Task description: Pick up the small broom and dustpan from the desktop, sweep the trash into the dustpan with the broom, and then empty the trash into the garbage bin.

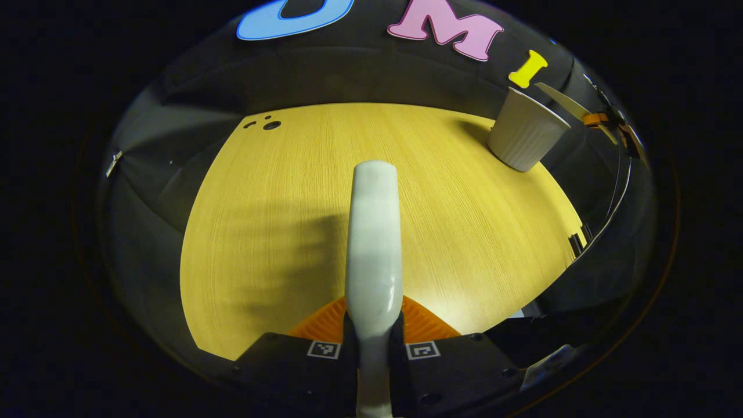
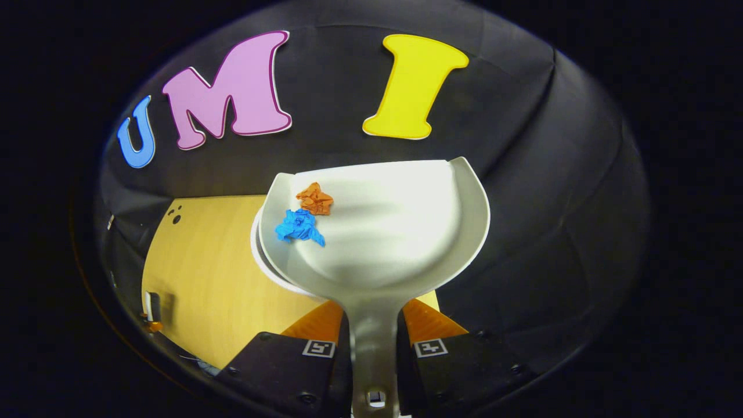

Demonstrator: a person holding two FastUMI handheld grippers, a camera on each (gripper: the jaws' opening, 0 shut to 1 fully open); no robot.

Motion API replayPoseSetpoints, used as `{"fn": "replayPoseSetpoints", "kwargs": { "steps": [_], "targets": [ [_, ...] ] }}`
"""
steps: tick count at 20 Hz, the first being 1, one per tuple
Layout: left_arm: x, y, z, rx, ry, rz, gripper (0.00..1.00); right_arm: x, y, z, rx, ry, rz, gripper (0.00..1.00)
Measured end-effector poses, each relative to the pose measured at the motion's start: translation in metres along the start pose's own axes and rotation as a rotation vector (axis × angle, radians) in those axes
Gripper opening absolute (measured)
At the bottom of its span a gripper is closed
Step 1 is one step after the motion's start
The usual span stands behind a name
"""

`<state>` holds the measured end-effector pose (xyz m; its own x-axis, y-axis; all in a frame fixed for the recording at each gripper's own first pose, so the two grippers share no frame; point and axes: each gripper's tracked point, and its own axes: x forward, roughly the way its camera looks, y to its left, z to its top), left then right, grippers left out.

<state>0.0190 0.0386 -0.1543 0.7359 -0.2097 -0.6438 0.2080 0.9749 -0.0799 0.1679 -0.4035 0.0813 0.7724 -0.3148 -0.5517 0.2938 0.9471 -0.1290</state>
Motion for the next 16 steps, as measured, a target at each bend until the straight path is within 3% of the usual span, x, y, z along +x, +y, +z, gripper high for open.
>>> {"fn": "replayPoseSetpoints", "kwargs": {
  "steps": [5, 8, 9, 12, 13, 16],
  "targets": [
    [-0.003, 0.0, 0.006, 0.015, -0.006, 0.02, 0.27, 0.024, -0.011, 0.005, -0.177, 0.0, -0.123, 0.35],
    [-0.006, -0.001, 0.007, -0.009, -0.011, 0.013, 0.28, 0.031, -0.021, 0.005, -0.402, -0.013, -0.229, 0.35],
    [-0.005, 0.001, 0.006, -0.005, -0.009, 0.02, 0.28, 0.031, -0.022, 0.004, -0.482, -0.019, -0.257, 0.39],
    [-0.004, 0.002, -0.001, -0.017, 0.005, 0.023, 0.25, 0.024, -0.023, 0.014, -0.693, -0.034, -0.334, 0.3],
    [-0.004, -0.001, -0.002, -0.031, 0.005, 0.012, 0.29, 0.024, -0.021, 0.018, -0.759, -0.037, -0.354, 0.35],
    [-0.003, -0.001, -0.008, -0.032, 0.007, 0.011, 0.26, 0.019, -0.019, 0.036, -0.945, -0.034, -0.406, 0.35]
  ]
}}
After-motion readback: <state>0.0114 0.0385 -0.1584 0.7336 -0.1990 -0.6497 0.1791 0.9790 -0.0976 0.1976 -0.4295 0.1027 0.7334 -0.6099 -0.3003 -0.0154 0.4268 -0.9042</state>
